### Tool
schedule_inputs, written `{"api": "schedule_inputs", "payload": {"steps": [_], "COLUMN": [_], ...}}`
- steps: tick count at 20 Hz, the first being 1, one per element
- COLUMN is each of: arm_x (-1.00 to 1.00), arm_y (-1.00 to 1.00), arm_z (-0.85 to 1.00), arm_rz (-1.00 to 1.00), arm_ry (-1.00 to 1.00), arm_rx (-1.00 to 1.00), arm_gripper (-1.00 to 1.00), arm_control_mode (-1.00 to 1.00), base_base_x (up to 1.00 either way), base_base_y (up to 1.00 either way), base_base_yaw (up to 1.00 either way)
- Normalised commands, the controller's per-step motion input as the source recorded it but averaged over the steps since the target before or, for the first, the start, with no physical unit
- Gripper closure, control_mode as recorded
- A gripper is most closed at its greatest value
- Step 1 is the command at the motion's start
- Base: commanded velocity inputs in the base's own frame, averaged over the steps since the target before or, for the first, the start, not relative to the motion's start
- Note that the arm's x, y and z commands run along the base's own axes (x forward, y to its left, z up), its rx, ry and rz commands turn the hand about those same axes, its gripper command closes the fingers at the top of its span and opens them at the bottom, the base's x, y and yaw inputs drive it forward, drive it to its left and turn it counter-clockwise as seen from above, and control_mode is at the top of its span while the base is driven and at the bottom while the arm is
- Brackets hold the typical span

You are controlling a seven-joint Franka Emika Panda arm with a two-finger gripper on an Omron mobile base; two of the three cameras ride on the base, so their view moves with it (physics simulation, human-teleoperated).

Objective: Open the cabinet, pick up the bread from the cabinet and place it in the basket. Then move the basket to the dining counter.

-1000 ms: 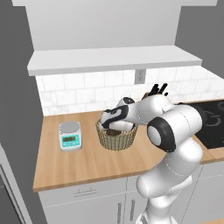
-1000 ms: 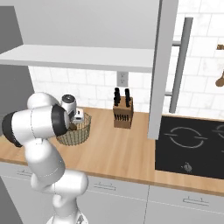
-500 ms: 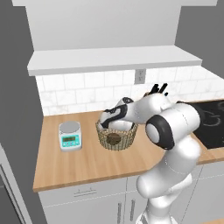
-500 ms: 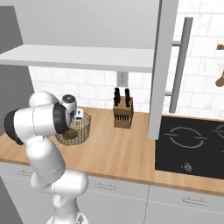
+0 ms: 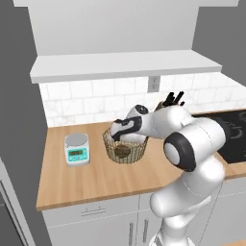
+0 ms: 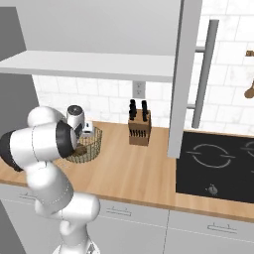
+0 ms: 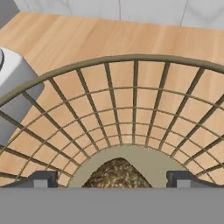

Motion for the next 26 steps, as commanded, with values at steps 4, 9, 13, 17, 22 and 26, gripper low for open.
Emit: {"api": "schedule_inputs", "payload": {"steps": [4, 9, 13, 17, 22, 26], "arm_x": [-0.65, -0.21, -0.61, -0.86, -0.38, 0.24], "arm_y": [-0.14, -0.42, -0.67, -0.48, -0.01, -0.16], "arm_z": [0.39, 0.43, 0.79, 0.57, 0.08, 0.00], "arm_rz": [0.00, 0.00, -0.04, -0.25, -0.42, -0.37], "arm_ry": [-0.06, 0.00, 0.00, 0.08, 0.19, 0.23], "arm_rx": [-0.02, -0.04, 0.00, 0.00, 0.03, 0.11], "arm_gripper": [-1.00, -1.00, -1.00, -1.00, -1.00, -1.00], "arm_control_mode": [-1.00, -1.00, -1.00, -1.00, -1.00, -1.00], "base_base_x": [0.00, 0.00, 0.00, 0.00, 0.00, 0.00], "base_base_y": [0.00, 0.00, 0.00, 0.00, 0.00, 0.00], "base_base_yaw": [0.00, 0.00, 0.00, 0.00, 0.00, 0.00]}}
